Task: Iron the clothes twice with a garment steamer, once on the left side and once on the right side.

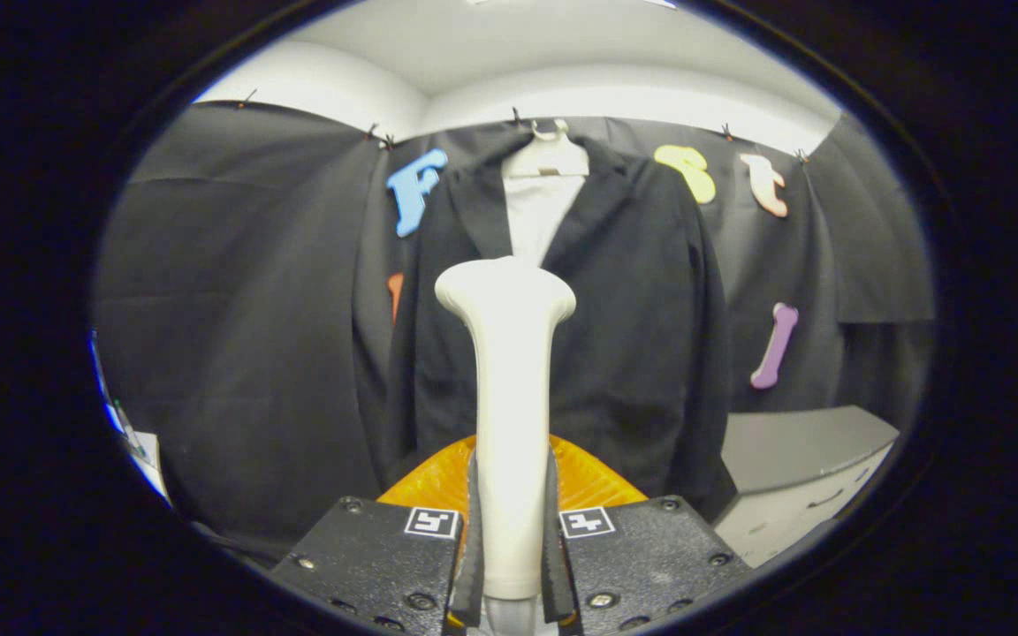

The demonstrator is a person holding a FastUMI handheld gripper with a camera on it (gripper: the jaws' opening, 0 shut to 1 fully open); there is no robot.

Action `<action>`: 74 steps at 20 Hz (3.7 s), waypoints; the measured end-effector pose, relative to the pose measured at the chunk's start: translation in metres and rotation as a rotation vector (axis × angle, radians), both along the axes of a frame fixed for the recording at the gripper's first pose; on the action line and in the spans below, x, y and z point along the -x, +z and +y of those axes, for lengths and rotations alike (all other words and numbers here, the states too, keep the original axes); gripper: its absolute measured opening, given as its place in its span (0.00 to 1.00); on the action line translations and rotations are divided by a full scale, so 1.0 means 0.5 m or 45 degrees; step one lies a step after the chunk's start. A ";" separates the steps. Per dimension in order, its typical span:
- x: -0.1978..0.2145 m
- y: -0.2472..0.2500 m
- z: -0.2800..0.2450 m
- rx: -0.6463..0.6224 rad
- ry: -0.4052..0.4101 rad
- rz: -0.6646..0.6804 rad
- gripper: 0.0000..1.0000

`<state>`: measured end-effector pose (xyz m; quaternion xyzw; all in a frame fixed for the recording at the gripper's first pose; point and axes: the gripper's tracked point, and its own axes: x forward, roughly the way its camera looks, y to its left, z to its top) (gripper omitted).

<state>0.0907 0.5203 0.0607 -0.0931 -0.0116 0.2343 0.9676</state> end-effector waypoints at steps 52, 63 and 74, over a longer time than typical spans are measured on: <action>-0.181 -0.052 0.123 0.166 -0.020 -0.161 0.28; -0.126 -0.197 0.072 0.243 -0.094 -0.015 0.28; -0.105 -0.320 0.024 0.328 -0.151 0.177 0.28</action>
